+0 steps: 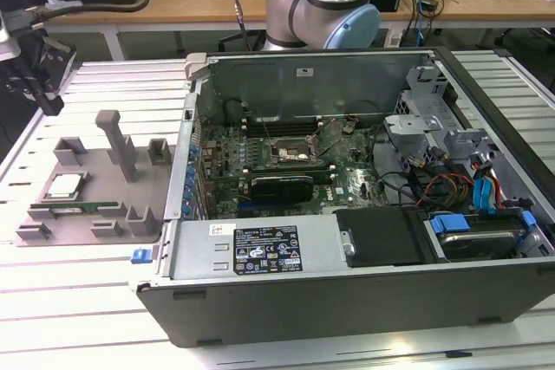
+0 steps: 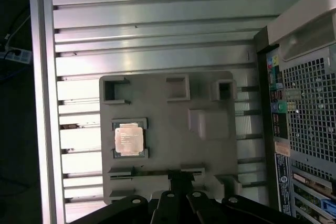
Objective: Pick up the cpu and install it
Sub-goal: 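Reach for the cpu, then pick up the cpu and move it towards the insertion slot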
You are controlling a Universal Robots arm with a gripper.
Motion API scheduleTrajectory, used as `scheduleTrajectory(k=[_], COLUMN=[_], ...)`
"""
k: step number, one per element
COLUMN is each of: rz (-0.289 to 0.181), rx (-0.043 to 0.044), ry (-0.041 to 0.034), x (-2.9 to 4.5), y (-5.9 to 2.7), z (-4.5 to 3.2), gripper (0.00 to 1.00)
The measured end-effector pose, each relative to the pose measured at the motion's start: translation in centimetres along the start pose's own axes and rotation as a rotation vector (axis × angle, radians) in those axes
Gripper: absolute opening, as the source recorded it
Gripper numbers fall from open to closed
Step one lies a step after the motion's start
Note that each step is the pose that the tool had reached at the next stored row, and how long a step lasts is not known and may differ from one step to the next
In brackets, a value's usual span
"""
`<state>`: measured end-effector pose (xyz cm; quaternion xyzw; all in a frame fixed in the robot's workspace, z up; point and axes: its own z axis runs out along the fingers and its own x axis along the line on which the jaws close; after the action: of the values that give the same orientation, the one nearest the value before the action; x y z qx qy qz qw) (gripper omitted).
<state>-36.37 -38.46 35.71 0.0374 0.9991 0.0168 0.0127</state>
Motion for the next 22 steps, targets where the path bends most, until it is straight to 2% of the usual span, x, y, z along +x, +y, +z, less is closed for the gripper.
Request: scheduleTrajectory(k=[7, 13, 22], rz=[0.000, 0.000, 0.000], rx=[0.0039, 0.0044, 0.0014], ry=[-0.0003, -0.0003, 0.0000], x=[1.09, 1.58, 1.62], y=[0.56, 0.69, 0.69], z=[1.54, 2.78, 2.82], gripper=[0.11, 0.11, 0.11])
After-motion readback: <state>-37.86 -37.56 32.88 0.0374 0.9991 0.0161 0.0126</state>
